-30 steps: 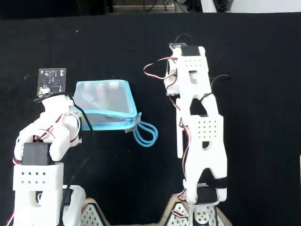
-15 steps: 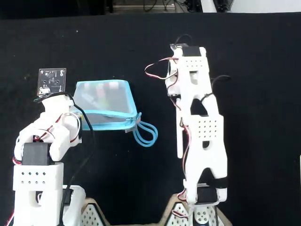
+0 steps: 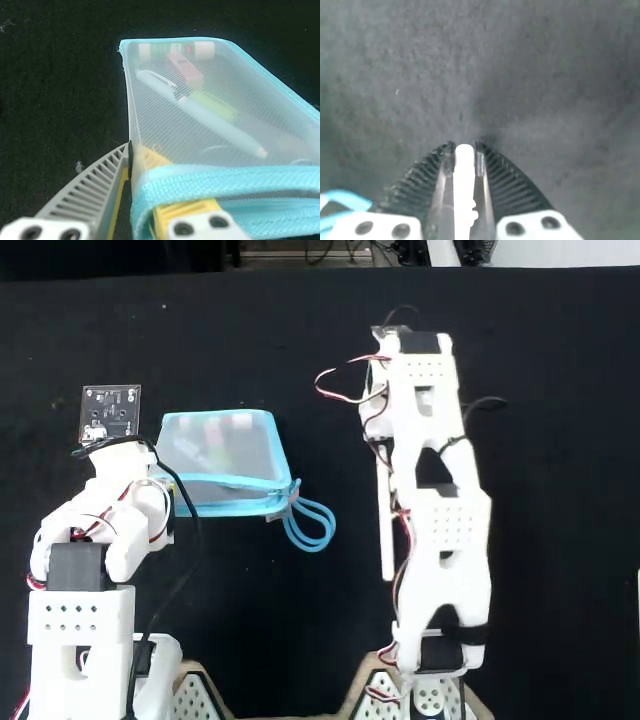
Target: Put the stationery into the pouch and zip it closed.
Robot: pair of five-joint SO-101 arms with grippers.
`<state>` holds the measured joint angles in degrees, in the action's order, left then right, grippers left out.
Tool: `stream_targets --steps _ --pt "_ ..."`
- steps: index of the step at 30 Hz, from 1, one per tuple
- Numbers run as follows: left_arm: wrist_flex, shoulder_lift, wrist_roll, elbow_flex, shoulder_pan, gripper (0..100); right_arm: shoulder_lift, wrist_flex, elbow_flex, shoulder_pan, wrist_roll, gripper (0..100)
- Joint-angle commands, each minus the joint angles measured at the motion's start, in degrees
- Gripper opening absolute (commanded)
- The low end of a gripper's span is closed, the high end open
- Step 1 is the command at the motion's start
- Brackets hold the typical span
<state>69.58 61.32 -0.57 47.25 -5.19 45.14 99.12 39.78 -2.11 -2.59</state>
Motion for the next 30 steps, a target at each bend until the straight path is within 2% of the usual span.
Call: stream_targets --steps 1,9,19,23,30 --pt "-1.1 0.0 -0.4 -0.2 -0.6 3 -13.0 1.1 -5.9 -0.3 -0.6 1.0" --pt "-1.1 0.0 -0.4 -0.2 -0.6 3 -35.3 -2.8 -21.0 -0.4 -0.7 1.0" --pt "-1.1 0.0 -0.4 -0.2 -0.6 3 -59.4 -0.9 -22.5 -0.6 -3.0 1.0" --pt "-1.1 0.0 -0.4 -0.2 -0.6 3 -67.9 1.2 -23.3 -4.8 -2.5 1.0" --pt "-1.1 0.0 -0.4 0.0 -0.6 3 -83.9 -1.5 -29.7 -18.8 -2.5 1.1"
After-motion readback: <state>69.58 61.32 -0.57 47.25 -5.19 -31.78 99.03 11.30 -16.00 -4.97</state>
